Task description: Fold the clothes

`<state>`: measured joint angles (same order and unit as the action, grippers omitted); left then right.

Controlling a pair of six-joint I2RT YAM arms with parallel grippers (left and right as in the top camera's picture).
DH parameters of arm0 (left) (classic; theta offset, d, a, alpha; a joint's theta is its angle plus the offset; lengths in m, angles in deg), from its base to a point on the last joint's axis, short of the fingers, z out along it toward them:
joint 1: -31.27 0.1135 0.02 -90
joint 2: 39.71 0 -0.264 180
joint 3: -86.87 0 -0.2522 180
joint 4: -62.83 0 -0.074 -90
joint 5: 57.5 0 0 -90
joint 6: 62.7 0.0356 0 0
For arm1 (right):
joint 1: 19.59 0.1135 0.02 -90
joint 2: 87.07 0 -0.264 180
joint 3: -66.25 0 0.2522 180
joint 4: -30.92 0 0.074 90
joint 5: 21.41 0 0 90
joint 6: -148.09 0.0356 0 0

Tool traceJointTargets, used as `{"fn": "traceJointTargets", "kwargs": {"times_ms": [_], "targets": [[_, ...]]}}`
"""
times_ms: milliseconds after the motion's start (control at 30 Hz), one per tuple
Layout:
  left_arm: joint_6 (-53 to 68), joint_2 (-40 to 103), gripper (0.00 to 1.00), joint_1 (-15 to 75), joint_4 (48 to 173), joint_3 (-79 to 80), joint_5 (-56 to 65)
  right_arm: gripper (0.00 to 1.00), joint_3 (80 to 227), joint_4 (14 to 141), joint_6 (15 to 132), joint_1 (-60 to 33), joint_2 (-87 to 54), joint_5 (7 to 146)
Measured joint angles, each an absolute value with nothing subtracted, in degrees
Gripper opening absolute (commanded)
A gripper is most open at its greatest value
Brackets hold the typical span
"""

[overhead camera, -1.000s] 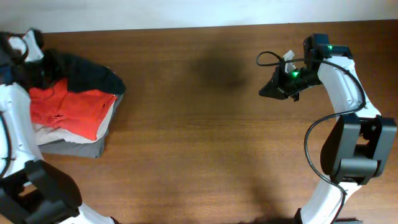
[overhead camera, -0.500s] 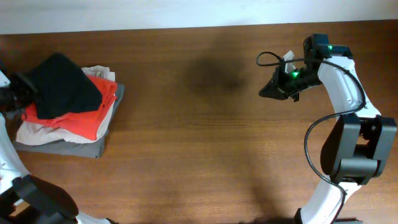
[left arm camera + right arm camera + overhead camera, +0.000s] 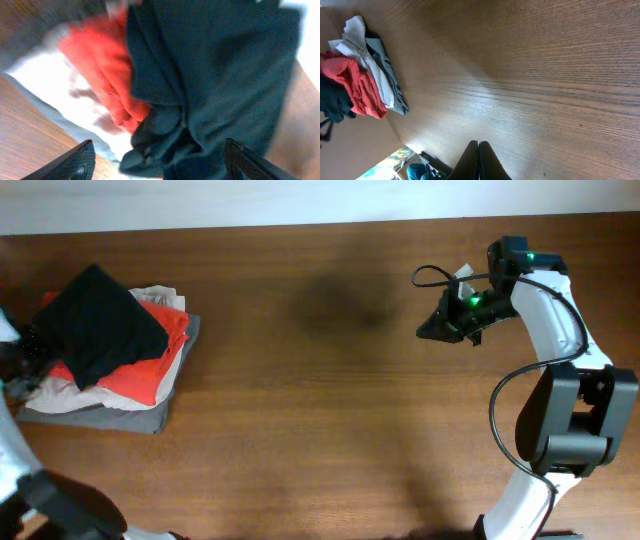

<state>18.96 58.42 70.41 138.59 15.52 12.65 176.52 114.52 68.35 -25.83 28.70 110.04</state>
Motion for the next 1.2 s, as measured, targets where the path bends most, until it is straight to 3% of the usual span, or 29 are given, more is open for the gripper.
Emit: {"fn": "traceJointTargets", "kwargs": {"times_ms": [67,167,233,333,533,733,933,1000,1067,1100,1200], "targets": [[19.4,55.9,0.77,71.54,138.53,17.94,12.8,0.04,176.52,114.48,68.39,-25.83,28.7,110.02],[20.69,51.34,0.46,71.41,136.6,20.17,12.75,0.04,176.52,113.97,68.37,-25.83,28.7,110.04],[22.22,49.37,0.14,70.1,134.29,20.98,12.41,0.04,176.52,113.43,68.35,-25.83,28.7,110.02],[26.63,49.48,0.01,66.12,130.26,21.42,11.86,0.04,176.52,113.01,68.35,-25.83,28.7,110.02],[32.86,61.24,0.01,58.6,126.22,21.44,15.55,0.04,176.52,113.1,68.63,-25.83,28.7,110.02],[36.75,80.06,0.02,56.83,122.83,21.66,20.36,0.04,176.52,113.27,68.83,-25.83,28.7,110.04],[37.39,81.8,0.01,56.72,123.6,23.39,20.4,0.04,176.52,113.41,68.83,-25.83,28.7,110.04],[37.34,81.41,0.1,56.72,125.0,23.93,20.75,0.04,176.52,113.41,68.85,-25.83,28.7,110.04],[37.21,80.12,0.34,56.72,128.93,25.33,21.59,0.04,176.52,112.9,68.39,-25.83,28.7,110.02],[37.3,79.33,0.42,56.72,130.72,26.01,21.83,0.04,176.54,112.77,68.09,-25.83,28.7,109.76],[36.95,75.34,0.51,56.72,138.55,30.16,23.12,0.04,177.22,112.79,66.25,-25.83,28.44,107.97]]}}
